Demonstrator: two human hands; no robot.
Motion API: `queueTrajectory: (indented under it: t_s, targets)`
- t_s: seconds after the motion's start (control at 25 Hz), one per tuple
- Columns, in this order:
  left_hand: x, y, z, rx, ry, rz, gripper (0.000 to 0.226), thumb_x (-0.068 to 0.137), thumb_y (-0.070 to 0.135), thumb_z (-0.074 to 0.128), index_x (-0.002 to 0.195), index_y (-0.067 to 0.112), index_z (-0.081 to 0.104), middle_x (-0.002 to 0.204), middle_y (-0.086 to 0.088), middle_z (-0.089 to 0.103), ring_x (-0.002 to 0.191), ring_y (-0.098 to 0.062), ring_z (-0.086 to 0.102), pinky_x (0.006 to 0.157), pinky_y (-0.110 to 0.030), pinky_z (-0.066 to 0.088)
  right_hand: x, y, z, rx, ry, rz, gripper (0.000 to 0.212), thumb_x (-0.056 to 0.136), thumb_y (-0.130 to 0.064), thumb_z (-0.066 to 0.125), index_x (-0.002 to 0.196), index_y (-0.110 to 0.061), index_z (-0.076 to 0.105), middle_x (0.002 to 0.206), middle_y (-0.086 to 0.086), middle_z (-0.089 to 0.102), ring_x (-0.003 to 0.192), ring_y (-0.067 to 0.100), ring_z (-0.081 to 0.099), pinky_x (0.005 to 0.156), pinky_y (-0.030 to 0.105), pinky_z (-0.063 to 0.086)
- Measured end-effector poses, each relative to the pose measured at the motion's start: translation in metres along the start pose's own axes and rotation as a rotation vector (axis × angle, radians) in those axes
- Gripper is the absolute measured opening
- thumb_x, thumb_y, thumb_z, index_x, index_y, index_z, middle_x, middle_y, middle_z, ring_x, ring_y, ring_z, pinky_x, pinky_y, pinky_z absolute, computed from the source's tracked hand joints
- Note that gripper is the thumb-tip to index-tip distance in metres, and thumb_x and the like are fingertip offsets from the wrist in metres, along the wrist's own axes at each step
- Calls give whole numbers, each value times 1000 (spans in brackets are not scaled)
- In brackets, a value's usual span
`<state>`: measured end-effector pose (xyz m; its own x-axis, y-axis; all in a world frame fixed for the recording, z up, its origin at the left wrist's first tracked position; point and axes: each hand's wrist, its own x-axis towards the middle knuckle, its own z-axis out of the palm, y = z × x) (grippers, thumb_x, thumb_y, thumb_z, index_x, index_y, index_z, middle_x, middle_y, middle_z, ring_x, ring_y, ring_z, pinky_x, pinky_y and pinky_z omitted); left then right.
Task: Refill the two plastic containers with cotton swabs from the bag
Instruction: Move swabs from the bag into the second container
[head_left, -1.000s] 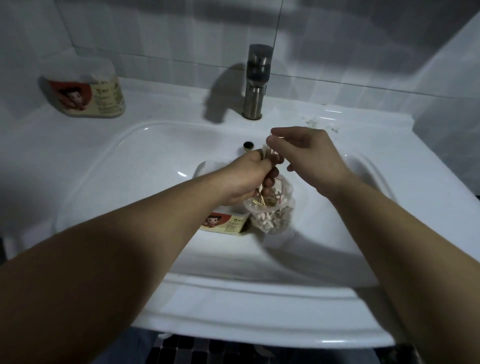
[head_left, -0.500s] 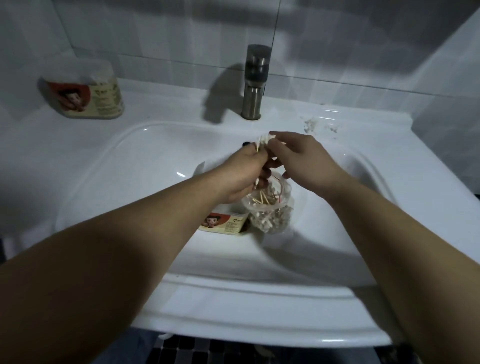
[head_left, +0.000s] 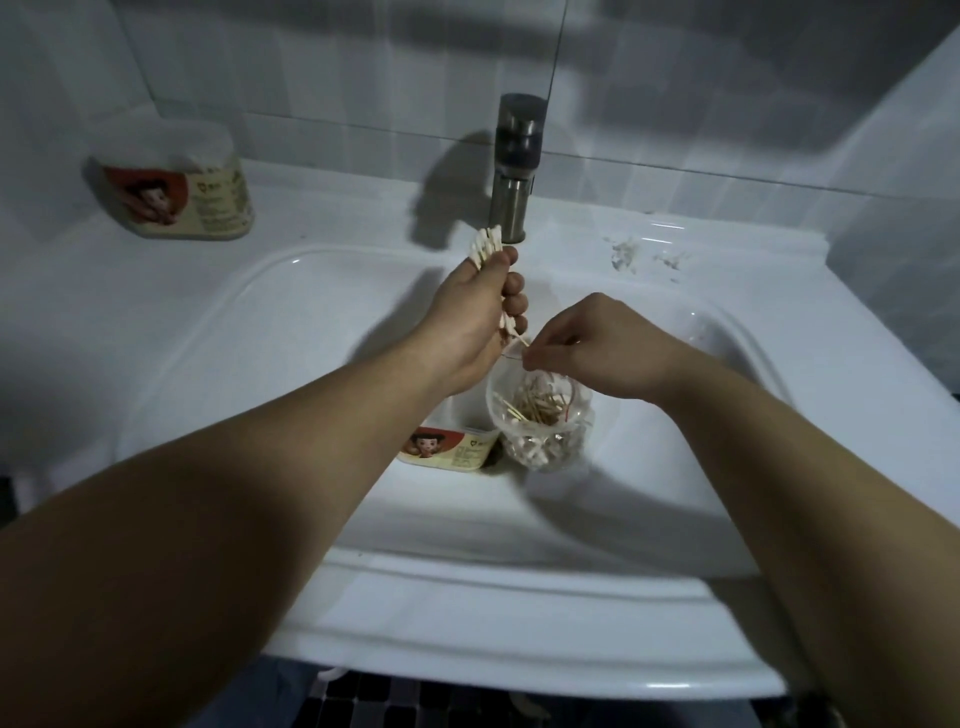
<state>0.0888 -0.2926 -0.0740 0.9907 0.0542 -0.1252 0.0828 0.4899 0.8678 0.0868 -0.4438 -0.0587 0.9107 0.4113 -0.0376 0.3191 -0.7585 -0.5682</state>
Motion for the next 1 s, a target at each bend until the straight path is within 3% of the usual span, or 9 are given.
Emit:
queueTrajectory:
  t_s: [0.16,0.24,0.32,0.44,0.56,0.68,0.76,0.88,1.0]
  targets:
    - [0,1,-9,531,172,133,27,109,34,40,118,16,58,82,5,53,74,-15,51,72,-34,48,2,1,-3,54,120,46,20,87,-36,73,70,-26,77,66,-11,70,67,4,61,61,22,43]
    - [-5,0,-8,635,136,121,35,106,45,45,115,14,60,83,3,56,71,-15,52,68,-33,50,3,2,-3,122,210,51,23,89,-37,69,72,-23,77,70,-6,72,70,13,65,62,29,49]
    - [-9,-3,-5,659,26,93,32,103,49,51,100,19,61,79,4,57,66,-12,51,63,-31,48,1,1,-1,122,219,23,27,91,-36,67,70,-22,76,68,-5,72,64,16,64,62,33,50]
    - [-5,-10,-5,668,-89,42,26,104,42,52,100,19,63,82,3,64,72,-13,56,64,-31,47,-2,-2,1,95,184,-39,29,92,-34,66,66,-24,75,63,-12,69,55,4,54,55,22,42]
    - [0,-13,-8,627,-71,40,30,107,41,43,102,17,59,86,-5,65,80,-22,63,70,-38,51,-1,-3,0,110,132,-33,28,94,-37,64,72,-26,77,70,-14,74,66,7,66,63,24,52]
    - [3,-9,-8,511,23,61,26,110,33,39,100,15,55,82,-1,59,74,-18,60,72,-38,52,-1,1,-2,0,58,-13,19,89,-31,65,79,-28,80,75,-13,76,75,9,70,76,34,58]
    - [4,-7,-9,456,47,63,24,109,29,40,103,11,53,78,-1,50,64,-14,51,66,-33,51,-3,1,-1,-109,-68,-3,13,85,-27,68,88,-32,81,80,-14,76,70,0,67,71,27,55]
    - [1,-6,-8,462,16,54,19,107,28,42,101,13,51,71,1,41,55,-12,38,56,-27,47,-6,0,4,-228,-245,22,27,85,-35,71,112,-35,75,98,-10,74,57,2,63,63,24,56]
    - [-3,-7,-7,489,-47,29,16,107,27,44,98,17,52,73,2,41,57,-12,38,54,-25,45,-6,-2,9,-281,-256,-14,39,85,-40,73,124,-33,70,107,-9,73,80,10,69,76,29,59]
